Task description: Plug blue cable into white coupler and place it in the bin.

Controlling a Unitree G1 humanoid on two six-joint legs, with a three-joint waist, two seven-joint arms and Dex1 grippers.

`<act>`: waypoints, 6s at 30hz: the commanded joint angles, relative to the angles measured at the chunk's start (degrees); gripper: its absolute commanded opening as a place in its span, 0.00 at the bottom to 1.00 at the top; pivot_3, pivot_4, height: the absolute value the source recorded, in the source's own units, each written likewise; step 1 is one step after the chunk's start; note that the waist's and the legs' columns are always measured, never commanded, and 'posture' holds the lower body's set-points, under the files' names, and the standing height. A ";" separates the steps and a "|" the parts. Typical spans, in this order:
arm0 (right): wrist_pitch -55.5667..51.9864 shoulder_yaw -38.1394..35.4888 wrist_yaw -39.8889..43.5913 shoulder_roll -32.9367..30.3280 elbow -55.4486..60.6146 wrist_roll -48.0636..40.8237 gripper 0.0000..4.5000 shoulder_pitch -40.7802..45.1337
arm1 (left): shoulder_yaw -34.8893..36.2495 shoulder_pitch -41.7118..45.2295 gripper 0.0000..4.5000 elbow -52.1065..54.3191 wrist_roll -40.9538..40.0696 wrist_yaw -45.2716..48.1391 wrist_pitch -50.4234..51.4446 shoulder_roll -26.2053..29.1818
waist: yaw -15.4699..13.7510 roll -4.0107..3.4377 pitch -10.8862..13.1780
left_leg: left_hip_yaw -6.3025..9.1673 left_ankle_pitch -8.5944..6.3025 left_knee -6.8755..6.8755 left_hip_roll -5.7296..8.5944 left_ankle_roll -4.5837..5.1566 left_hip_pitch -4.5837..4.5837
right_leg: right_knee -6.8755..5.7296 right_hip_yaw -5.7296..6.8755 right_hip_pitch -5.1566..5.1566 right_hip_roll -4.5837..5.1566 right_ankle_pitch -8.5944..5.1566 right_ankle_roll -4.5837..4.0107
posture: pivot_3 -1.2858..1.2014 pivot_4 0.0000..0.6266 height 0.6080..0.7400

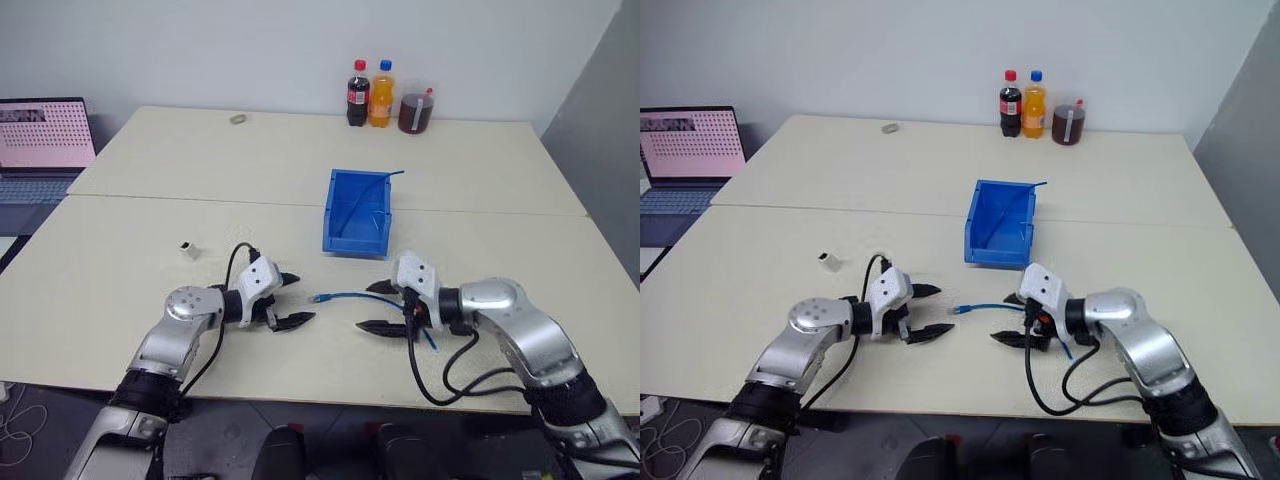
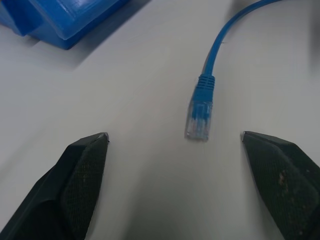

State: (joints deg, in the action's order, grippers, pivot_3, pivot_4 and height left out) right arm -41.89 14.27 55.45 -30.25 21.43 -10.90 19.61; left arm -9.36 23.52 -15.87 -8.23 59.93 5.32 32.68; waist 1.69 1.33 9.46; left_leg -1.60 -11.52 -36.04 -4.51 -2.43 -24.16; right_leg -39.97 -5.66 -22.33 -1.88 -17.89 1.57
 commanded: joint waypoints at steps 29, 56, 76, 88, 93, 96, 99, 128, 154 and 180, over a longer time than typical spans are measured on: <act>-0.23 -9.08 -12.09 -1.35 16.79 -12.01 0.83 -11.91 | -1.65 2.41 0.06 0.05 -1.37 6.76 -1.03 -0.75 | 0.26 -0.02 -0.30 | -0.03 0.01 -0.03 -0.01 0.01 0.28 | 0.02 -0.11 0.22 0.01 0.07 0.26 | 0.52 0.24 1.00; -8.20 -15.54 -24.16 15.54 7.10 -36.55 0.83 -4.01 | 7.36 4.01 0.06 22.25 -30.42 4.48 37.29 -2.28 | 1.57 0.17 -0.06 | 0.14 0.00 0.07 -0.02 0.01 -0.02 | 0.09 0.03 0.03 -0.04 -0.02 0.13 | 0.52 0.24 1.00; -7.27 -14.50 -21.58 16.63 2.07 -40.33 0.42 -1.92 | 9.40 3.60 0.06 23.16 -34.75 4.08 41.54 -0.89 | 1.57 0.17 -0.02 | 0.14 0.00 0.09 -0.03 0.01 -0.06 | 0.12 0.04 0.00 -0.04 -0.03 0.12 | 0.52 0.24 1.00; -10.17 -12.87 -20.39 14.92 3.42 -44.28 0.02 -2.01 | 11.20 4.97 0.06 20.42 -36.24 3.17 39.83 -3.55 | 1.57 0.18 0.00 | 0.14 0.00 0.09 -0.03 0.01 -0.08 | 0.14 0.04 -0.01 -0.03 -0.03 0.12 | 0.52 0.24 1.00; -10.36 -12.05 -20.11 14.35 3.37 -44.36 0.02 -1.79 | 11.09 5.94 0.06 18.18 -34.93 2.58 38.40 -4.31 | 1.57 0.20 0.03 | 0.15 0.00 0.10 -0.03 0.01 -0.08 | 0.15 0.05 -0.02 -0.04 -0.03 0.12 | 0.52 0.24 1.00; -10.09 -11.83 -20.03 14.04 3.20 -43.87 0.02 -1.62 | 10.09 5.62 0.13 17.54 -31.70 1.36 35.46 -4.19 | 1.57 0.20 0.03 | 0.14 0.00 0.10 -0.03 0.01 -0.10 | 0.17 0.04 -0.02 -0.04 -0.03 0.12 | 0.52 0.24 1.00; -9.69 -11.69 -20.10 13.74 3.11 -43.46 0.02 -1.59 | 9.67 4.68 0.28 17.28 -29.70 0.82 33.02 -3.81 | 1.56 0.20 0.03 | 0.15 0.00 0.11 -0.03 0.01 -0.12 | 0.21 0.05 -0.02 -0.03 -0.03 0.12 | 0.52 0.24 1.00; -4.57 -11.57 -19.47 12.38 -0.83 -38.79 0.02 -0.28 | 17.77 -18.92 1.00 35.74 -26.59 -13.84 30.14 1.47 | 1.55 0.23 0.15 | 0.14 -0.01 0.28 -0.07 -0.01 -0.27 | 0.59 0.10 -0.07 0.07 -0.02 0.12 | 0.52 0.24 1.00; -5.19 -11.83 -17.67 9.14 -2.76 -37.29 0.02 1.43 | 26.56 1.92 1.00 12.01 8.18 -90.21 17.10 -33.22 | -0.07 0.55 0.25 | 0.19 -0.01 0.05 0.06 -0.01 -0.58 | 0.98 0.07 -0.01 0.07 0.35 0.49 | 0.52 0.24 1.00; -5.83 -11.72 -18.37 8.37 -2.03 -37.30 0.01 1.28 | 30.07 13.63 0.92 -7.07 8.21 -99.29 9.74 -30.13 | -0.05 0.56 0.25 | 0.17 0.00 0.04 0.08 -0.04 -0.58 | 0.97 0.08 -0.01 0.09 0.47 0.38 | 0.52 0.24 1.00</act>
State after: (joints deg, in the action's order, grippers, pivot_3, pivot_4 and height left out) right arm -47.96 3.43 37.13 -21.62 17.54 -48.23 20.23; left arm 20.66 36.02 -23.49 -0.07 -38.94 16.45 2.45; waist 1.64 1.89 9.71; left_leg -1.44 -11.52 -36.00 -4.43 -2.47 -24.74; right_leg -39.01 -5.58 -22.34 -1.78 -17.41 1.94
